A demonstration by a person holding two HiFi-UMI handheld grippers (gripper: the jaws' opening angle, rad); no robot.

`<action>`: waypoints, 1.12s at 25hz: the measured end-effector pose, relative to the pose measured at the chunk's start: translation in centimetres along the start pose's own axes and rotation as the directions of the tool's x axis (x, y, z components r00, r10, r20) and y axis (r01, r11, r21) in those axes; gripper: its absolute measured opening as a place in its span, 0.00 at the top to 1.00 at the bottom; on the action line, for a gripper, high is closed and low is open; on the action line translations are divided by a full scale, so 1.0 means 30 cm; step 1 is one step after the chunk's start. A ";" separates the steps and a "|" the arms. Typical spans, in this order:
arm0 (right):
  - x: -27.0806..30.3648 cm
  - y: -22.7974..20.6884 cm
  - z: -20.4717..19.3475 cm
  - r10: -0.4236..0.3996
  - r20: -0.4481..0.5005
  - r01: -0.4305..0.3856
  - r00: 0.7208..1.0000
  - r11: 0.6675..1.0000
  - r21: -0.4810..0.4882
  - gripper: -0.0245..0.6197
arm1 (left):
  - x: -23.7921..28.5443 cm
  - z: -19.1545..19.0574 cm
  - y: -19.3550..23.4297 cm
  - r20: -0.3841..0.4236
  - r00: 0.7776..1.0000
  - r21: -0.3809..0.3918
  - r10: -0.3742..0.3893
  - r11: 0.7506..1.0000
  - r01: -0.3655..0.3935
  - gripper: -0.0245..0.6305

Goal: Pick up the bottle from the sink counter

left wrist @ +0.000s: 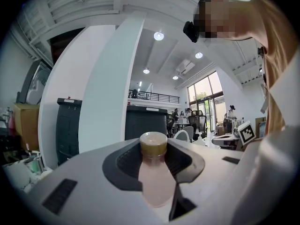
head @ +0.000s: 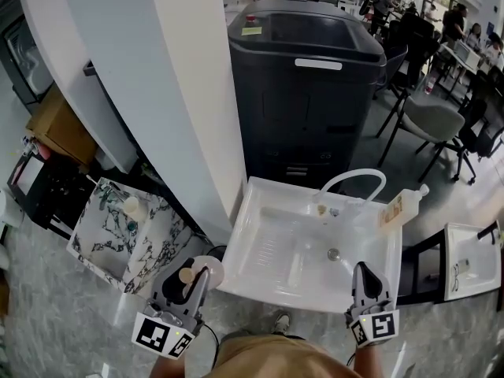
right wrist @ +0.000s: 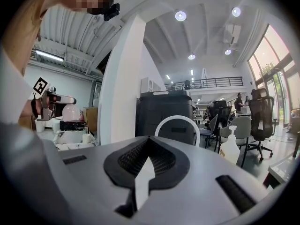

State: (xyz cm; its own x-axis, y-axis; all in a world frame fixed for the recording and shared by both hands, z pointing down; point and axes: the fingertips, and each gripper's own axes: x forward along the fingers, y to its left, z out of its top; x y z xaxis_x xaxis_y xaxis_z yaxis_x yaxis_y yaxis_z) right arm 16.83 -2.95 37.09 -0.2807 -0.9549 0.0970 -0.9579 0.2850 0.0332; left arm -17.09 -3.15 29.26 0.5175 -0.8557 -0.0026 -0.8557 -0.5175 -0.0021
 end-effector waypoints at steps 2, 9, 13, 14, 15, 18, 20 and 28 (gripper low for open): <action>-0.002 -0.005 -0.001 -0.004 -0.001 0.004 1.000 1.000 0.001 0.96 | -0.014 0.007 0.002 -0.001 1.000 0.008 0.006 1.000 -0.006 0.77; -0.024 -0.023 0.001 -0.017 -0.005 0.017 1.000 1.000 0.002 0.96 | -0.059 0.031 0.023 0.003 0.999 0.016 0.036 0.999 -0.036 0.77; -0.036 -0.049 0.007 -0.036 -0.006 0.036 0.999 0.999 -0.001 0.96 | -0.074 0.039 0.024 0.005 0.999 0.011 0.038 0.999 -0.038 0.77; -0.038 -0.054 0.008 -0.040 -0.006 0.040 0.999 0.999 -0.001 0.96 | -0.077 0.041 0.025 0.005 0.999 0.010 0.038 0.999 -0.038 0.77; -0.040 -0.058 0.008 -0.043 -0.005 0.043 0.999 0.999 -0.002 0.96 | -0.081 0.043 0.025 0.006 0.999 0.008 0.039 0.999 -0.039 0.77; -0.045 -0.063 0.013 -0.045 0.001 0.045 0.999 0.999 -0.005 0.96 | -0.097 0.053 0.030 0.013 0.999 0.001 0.047 0.999 -0.047 0.77; -0.047 -0.065 0.016 -0.046 0.000 0.046 0.999 0.999 -0.008 0.96 | -0.104 0.061 0.031 0.017 0.999 0.000 0.050 0.999 -0.050 0.77; -0.063 -0.094 0.020 -0.059 -0.002 0.059 0.998 0.998 -0.008 0.96 | -0.123 0.064 0.026 0.023 0.998 -0.007 0.063 0.998 -0.063 0.77</action>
State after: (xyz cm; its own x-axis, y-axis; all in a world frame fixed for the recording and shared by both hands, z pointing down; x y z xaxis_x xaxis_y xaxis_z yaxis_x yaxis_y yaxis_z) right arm 20.02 -1.99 36.23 -0.2237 -0.9698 0.0970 -0.9723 0.2290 0.0473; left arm -19.67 -0.39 27.35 0.4623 -0.8864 -0.0254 -0.8866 -0.4625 0.0052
